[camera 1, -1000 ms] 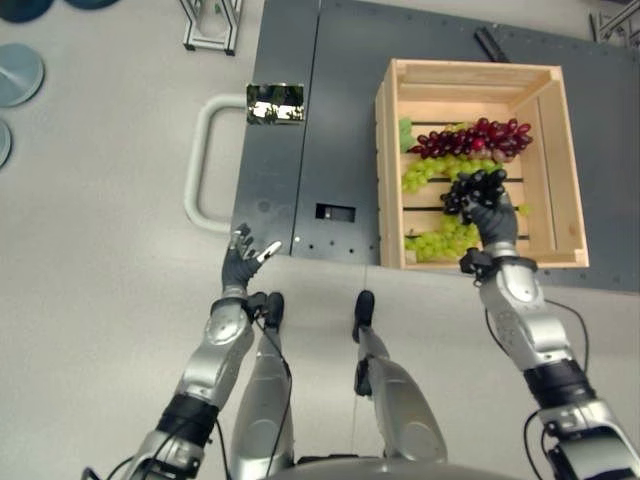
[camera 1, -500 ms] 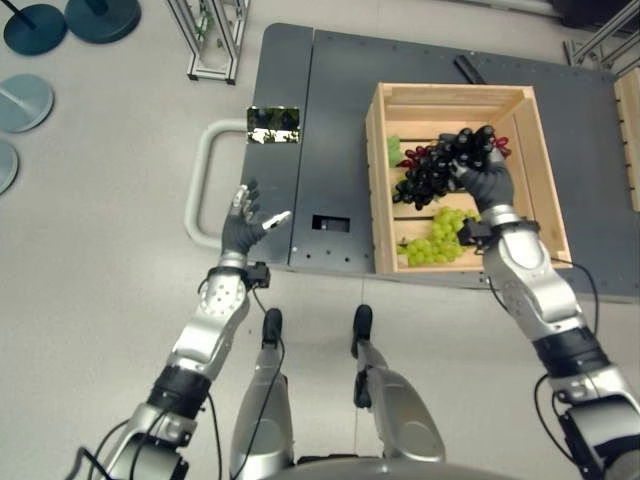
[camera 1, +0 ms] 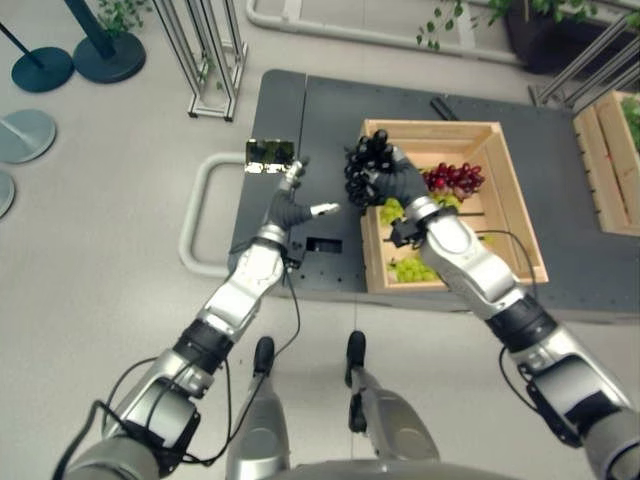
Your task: Pick up the fruits from the basket on one side to the basket on the other side
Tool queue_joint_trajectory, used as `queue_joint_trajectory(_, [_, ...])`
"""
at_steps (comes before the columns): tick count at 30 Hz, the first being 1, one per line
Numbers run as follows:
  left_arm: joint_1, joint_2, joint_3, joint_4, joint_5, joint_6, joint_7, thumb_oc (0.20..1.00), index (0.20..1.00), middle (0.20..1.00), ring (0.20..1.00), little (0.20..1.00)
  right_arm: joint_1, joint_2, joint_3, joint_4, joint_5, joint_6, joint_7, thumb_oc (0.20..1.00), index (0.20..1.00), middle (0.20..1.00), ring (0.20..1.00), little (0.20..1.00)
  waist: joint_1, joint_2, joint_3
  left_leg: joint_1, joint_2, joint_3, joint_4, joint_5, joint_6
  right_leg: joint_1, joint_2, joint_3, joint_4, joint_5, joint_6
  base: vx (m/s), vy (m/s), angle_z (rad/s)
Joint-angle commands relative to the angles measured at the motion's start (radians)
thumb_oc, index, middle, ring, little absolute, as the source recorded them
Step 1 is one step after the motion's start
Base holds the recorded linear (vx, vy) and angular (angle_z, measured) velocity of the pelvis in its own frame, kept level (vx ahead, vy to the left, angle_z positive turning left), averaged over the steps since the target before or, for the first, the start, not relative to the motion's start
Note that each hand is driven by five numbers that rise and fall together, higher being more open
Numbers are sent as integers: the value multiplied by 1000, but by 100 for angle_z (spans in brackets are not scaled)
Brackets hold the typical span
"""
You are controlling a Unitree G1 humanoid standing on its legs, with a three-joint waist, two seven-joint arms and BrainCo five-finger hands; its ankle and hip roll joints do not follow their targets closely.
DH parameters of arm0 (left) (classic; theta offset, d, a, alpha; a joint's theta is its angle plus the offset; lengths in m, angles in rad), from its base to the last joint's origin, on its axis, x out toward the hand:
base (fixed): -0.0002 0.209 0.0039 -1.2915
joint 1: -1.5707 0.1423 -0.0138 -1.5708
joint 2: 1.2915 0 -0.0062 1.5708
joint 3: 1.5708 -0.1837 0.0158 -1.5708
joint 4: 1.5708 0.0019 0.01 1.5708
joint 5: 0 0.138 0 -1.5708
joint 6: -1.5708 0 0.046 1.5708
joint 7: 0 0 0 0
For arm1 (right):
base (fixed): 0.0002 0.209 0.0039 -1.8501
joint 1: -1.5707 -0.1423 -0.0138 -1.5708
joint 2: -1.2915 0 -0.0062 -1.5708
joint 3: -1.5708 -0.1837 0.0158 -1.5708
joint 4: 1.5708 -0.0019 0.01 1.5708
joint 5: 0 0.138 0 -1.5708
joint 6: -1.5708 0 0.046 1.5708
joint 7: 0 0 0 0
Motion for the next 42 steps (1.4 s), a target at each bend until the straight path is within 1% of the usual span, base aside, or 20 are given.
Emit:
queue_joint_trajectory(1, [3, -50, -27, 46, 45, -28, -5, 1000, 1000, 1000, 1000, 1000, -38, 38, 12, -25, -39, -54, -5, 200, 200, 200, 200, 200, -2, -10, -124, -40, -66, -24, 33, -64, 70, 1, -47, 20, 141, -191, 87, 0, 0, 0])
queue_joint_trajectory(5, [-9, -70, -83, 104, 42, -13, -31, 1000, 1000, 1000, 1000, 1000, -62, 107, 64, 26, -24, -44, -11, 200, 200, 200, 200, 200, 3, -4, -142, -31, -68, -26, 35, -70, 71, 13, -48, 21, 139, -191, 89, 32, 2, 1])
queue_joint_trajectory(8, [-3, -78, -89, 122, 29, -9, -39, 1000, 1000, 1000, 1000, 1000, -67, 124, 78, 33, -20, -38, -7, 200, 200, 200, 200, 200, 3, -3, -151, -26, -69, -25, 35, -72, 71, 19, -48, 19, 136, -191, 89, 0, 0, 0])
queue_joint_trajectory(9, [4, -92, -92, 145, 5, -4, -39, 1000, 1000, 1000, 1000, 1000, -71, 151, 98, 41, -12, -34, -6, 200, 200, 200, 200, 200, 5, -1, -158, -22, -69, -25, 35, -75, 70, 24, -49, 20, 136, -193, 90, 0, 0, 0])
queue_joint_trajectory(12, [9, -98, -87, 148, -13, -6, -31, 1000, 1000, 1000, 1000, 1000, -65, 174, 115, 36, -5, -31, -5, 200, 200, 200, 200, 200, 6, 0, -165, -17, -69, -26, 36, -77, 70, 29, -50, 20, 137, -195, 90, 13, -1, 0])
queue_joint_trajectory(15, [24, -119, -69, 142, -52, -5, 0, 1000, 1000, 1000, 1000, 1000, -29, 233, 136, 23, 33, -35, -17, 200, 200, 200, 200, 200, 9, 3, -176, -10, -71, -28, 38, -82, 71, 38, -54, 18, 139, -199, 90, 24, 2, 0])
queue_joint_trajectory(17, [29, -123, -60, 134, -52, -6, 19, 1000, 1000, 1000, 1000, 1000, -18, 249, 144, 18, 39, -41, -24, 200, 200, 200, 200, 200, 10, 4, -180, -8, -72, -28, 39, -83, 71, 43, -56, 16, 139, -199, 91, 19, 1, 0])
queue_joint_trajectory(19, [30, -126, -56, 127, -51, -8, 31, 1000, 1000, 1000, 1000, 1000, -10, 255, 150, 13, 45, -41, -26, 200, 200, 200, 200, 200, 11, 5, -181, -6, -72, -28, 38, -84, 71, 45, -56, 16, 138, -200, 90, 0, 0, 0])
queue_joint_trajectory(22, [28, -139, -37, 126, -37, -9, 100, 1000, 1000, 1000, 1000, 1000, 23, 271, 165, -23, 65, -58, -42, 200, 200, 200, 200, 200, 9, 7, -189, 1, -72, -29, 35, -85, 71, 52, -58, 17, 136, -201, 92, 11, 2, 0])
queue_joint_trajectory(23, [28, -140, -37, 126, -37, -9, 100, 1000, 1000, 1000, 1000, 1000, 24, 271, 165, -23, 65, -58, -42, 200, 200, 200, 200, 200, 9, 7, -189, 1, -72, -29, 34, -85, 71, 52, -58, 17, 136, -201, 92, 0, 0, 0])
queue_joint_trajectory(24, [17, -148, -31, 136, -31, -10, 136, 1000, 1000, 1000, 1000, 1000, 40, 283, 174, -34, 84, -71, -50, 200, 200, 200, 200, 200, 6, 8, -191, 3, -72, -26, 35, -86, 70, 53, -59, 18, 136, -202, 92, 0, 0, 0])
queue_joint_trajectory(25, [17, -148, -31, 137, -31, -10, 136, 1000, 1000, 1000, 1000, 1000, 41, 283, 174, -34, 84, -71, -50, 200, 200, 200, 200, 200, 6, 8, -192, 3, -72, -26, 35, -87, 70, 53, -59, 18, 136, -202, 92, 0, 0, 0])
queue_joint_trajectory(26, [6, -154, -25, 147, -42, -15, 158, 1000, 1000, 1000, 1000, 1000, 52, 290, 185, -41, 104, -83, -55, 200, 200, 200, 200, 200, 5, 8, -193, 4, -70, -25, 36, -86, 70, 54, -59, 19, 136, -203, 92, 0, 0, 0])
queue_joint_trajectory(30, [-1, -159, -13, 140, -71, -25, 170, 1000, 1000, 1000, 1000, 1000, 63, 292, 198, -54, 124, -90, -55, 200, 200, 200, 200, 200, 3, 9, -193, 7, -69, -23, 37, -88, 69, 56, -58, 21, 135, -204, 92, 0, 0, 0])
queue_joint_trajectory(31, [-3, -160, -9, 135, -83, -30, 171, 922, 922, 922, 922, 922, 66, 293, 203, -57, 129, -89, -54, 200, 200, 200, 200, 200, 3, 9, -194, 7, -69, -22, 38, -89, 68, 57, -58, 20, 135, -205, 92, 0, 0, 0])
queue_joint_trajectory(32, [-4, -162, -6, 130, -95, -33, 168, 200, 200, 200, 200, 200, 67, 293, 207, -58, 127, -88, -51, 200, 200, 200, 200, 200, 3, 9, -194, 9, -68, -22, 37, -89, 68, 58, -57, 21, 135, -204, 92, 0, 0, 0])
queue_joint_trajectory(34, [0, -172, 1, 123, -143, -52, 164, 200, 200, 200, 200, 200, 72, 292, 215, -56, 131, -88, -46, 200, 200, 200, 200, 200, 2, 7, -196, 15, -66, -21, 37, -90, 67, 64, -58, 21, 134, -206, 91, 0, 0, 0])
queue_joint_trajectory(42, [21, -178, 7, 103, -163, -65, 151, 200, 200, 200, 200, 200, 106, 294, 223, -72, 155, -93, -25, 200, 200, 200, 200, 200, 0, 8, -202, 23, -63, -20, 34, -93, 64, 72, -57, 18, 131, -209, 88, 0, 0, 0])
